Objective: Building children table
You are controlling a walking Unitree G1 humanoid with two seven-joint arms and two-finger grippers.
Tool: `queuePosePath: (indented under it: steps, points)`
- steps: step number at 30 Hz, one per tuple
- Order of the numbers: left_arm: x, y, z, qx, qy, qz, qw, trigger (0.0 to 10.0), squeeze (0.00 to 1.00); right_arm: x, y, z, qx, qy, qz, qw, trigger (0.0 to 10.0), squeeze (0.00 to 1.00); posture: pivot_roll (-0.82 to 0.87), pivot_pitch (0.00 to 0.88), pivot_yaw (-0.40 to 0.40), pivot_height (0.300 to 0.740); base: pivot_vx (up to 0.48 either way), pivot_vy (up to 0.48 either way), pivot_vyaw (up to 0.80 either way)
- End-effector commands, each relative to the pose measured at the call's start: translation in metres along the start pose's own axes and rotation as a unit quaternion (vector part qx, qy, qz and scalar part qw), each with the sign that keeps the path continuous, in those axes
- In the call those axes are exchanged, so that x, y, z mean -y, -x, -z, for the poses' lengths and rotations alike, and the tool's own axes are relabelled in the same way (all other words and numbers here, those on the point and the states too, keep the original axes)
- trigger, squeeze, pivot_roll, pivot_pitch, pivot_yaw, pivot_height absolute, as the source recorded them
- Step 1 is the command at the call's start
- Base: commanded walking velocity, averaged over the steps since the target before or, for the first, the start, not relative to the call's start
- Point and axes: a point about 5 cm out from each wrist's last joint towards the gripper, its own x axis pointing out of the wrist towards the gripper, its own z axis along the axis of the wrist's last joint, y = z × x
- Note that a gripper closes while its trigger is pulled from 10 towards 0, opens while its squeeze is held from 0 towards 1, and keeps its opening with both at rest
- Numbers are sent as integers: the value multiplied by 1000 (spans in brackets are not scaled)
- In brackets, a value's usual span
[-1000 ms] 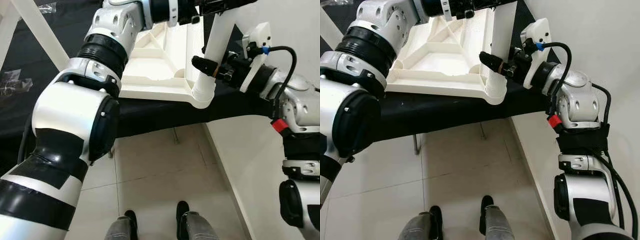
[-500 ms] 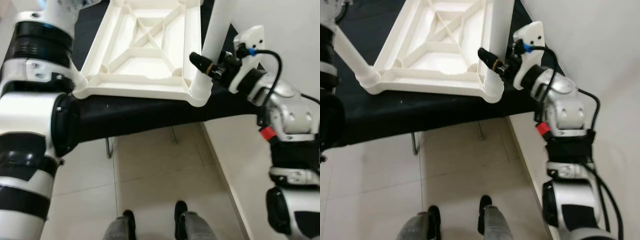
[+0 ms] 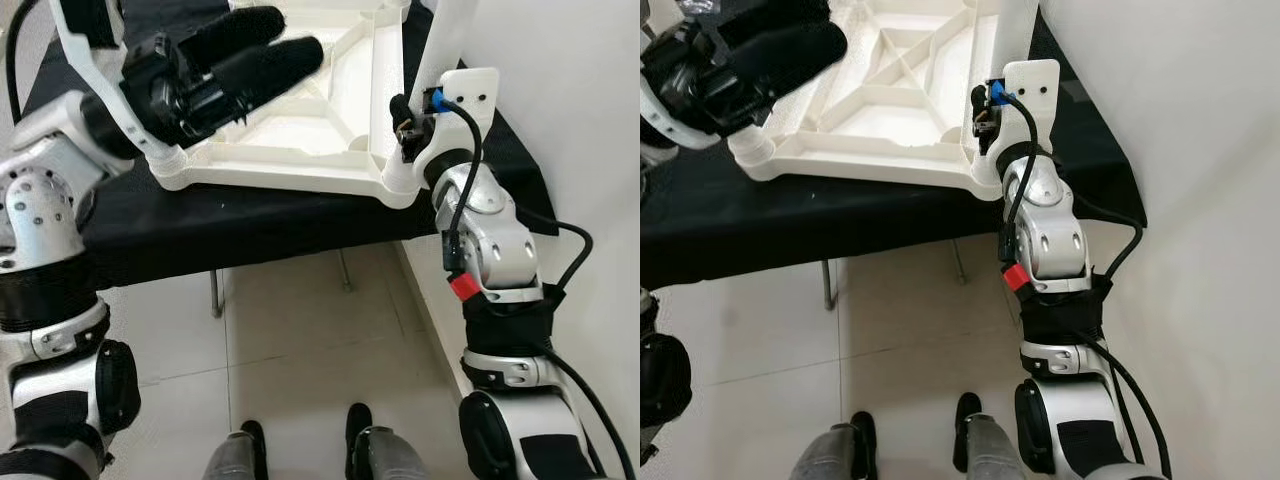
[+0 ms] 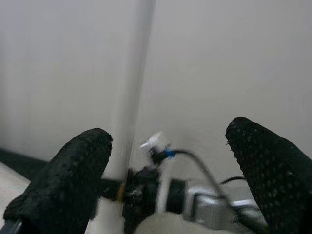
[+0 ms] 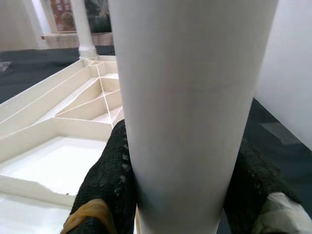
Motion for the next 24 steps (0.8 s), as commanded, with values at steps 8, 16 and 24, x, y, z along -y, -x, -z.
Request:
queuePosePath:
  steps: [8,16,24]
  points:
    - [24,16,76,-45,62,-146,986,10000,0,-32,9,15,-8,-45,-77,996,10000,988,3,260,-12,740,0,0,0]
    - [51,18,118,-67,127,-184,972,10000,0,-27,9,9,20,-50,-92,994,10000,1000,-11,249,-9,740,0,0,0]
    - [72,19,135,-85,130,-203,967,10000,0,-23,16,6,37,-48,-121,991,10000,1000,-16,254,-8,740,0,0,0]
